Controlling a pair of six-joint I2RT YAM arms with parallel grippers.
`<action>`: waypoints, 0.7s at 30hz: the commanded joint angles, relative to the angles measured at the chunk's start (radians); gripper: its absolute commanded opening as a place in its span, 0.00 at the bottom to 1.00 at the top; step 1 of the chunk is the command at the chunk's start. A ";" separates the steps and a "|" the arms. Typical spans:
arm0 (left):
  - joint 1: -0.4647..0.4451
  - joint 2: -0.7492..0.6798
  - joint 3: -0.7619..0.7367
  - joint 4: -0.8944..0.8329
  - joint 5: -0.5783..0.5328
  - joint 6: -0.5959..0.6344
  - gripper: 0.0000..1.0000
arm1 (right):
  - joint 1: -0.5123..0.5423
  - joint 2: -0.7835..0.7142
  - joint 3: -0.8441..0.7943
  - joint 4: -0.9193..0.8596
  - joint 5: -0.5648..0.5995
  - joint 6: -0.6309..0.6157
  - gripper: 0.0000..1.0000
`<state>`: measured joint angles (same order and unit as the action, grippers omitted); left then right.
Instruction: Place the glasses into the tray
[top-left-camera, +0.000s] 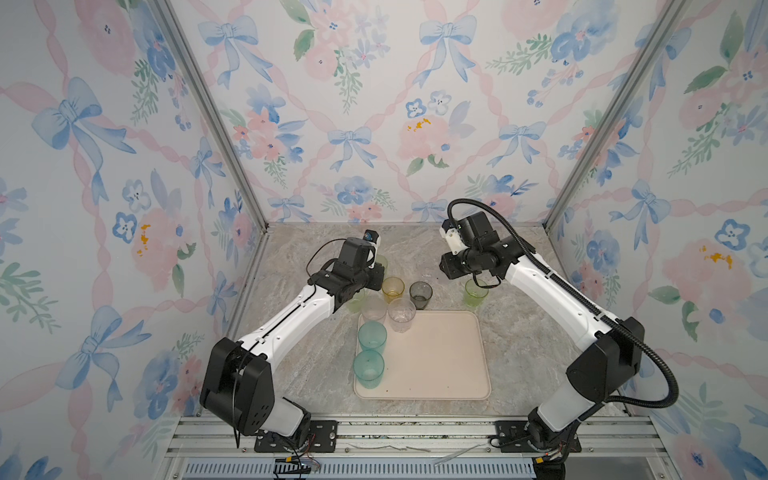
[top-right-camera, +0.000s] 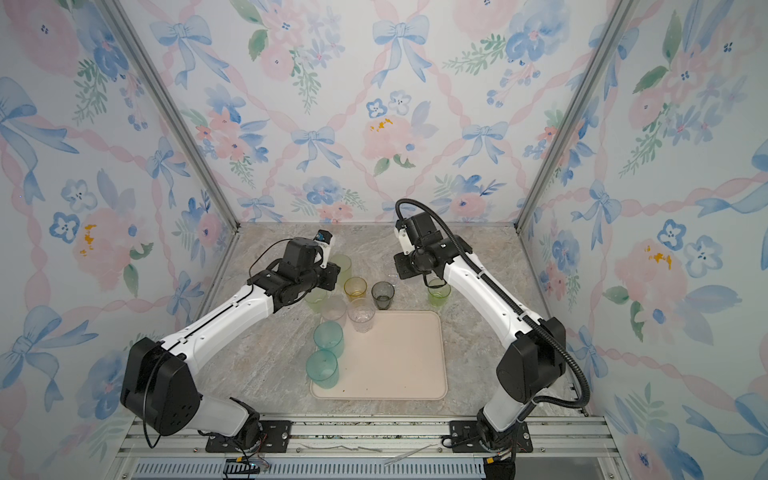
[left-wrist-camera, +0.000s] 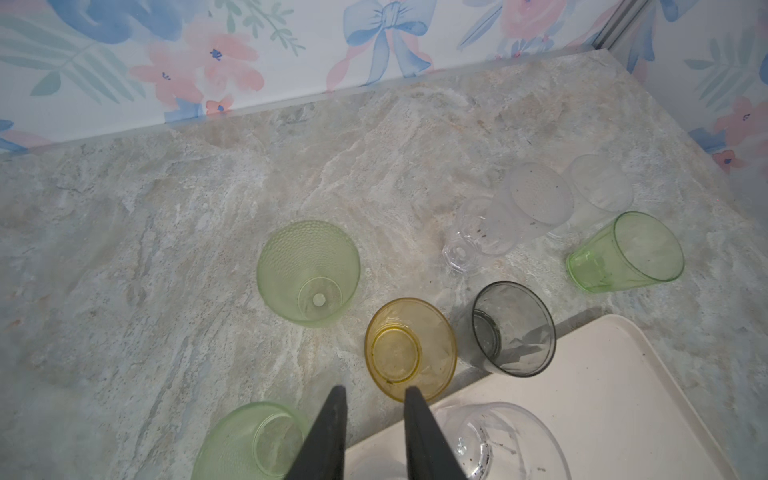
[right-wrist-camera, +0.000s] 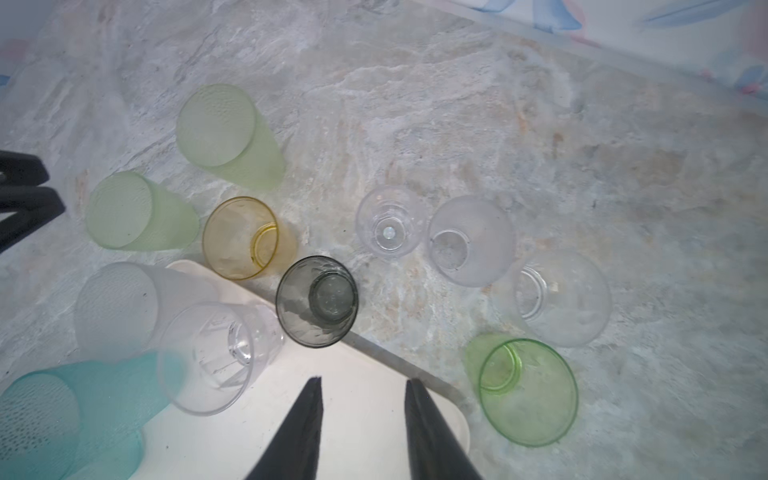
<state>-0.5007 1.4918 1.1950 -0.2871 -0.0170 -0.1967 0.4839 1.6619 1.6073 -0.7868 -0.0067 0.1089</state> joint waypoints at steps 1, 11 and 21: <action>-0.026 0.058 0.066 -0.044 0.016 0.034 0.26 | -0.057 0.001 -0.028 0.028 0.014 0.013 0.35; -0.033 0.159 0.128 -0.040 0.006 -0.009 0.26 | -0.171 0.154 0.067 0.035 -0.015 -0.013 0.33; -0.032 0.083 0.066 0.003 -0.002 -0.028 0.26 | -0.231 0.315 0.218 -0.005 -0.042 -0.051 0.31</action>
<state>-0.5346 1.6253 1.2846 -0.3012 -0.0101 -0.2115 0.2626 1.9457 1.7733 -0.7589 -0.0349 0.0822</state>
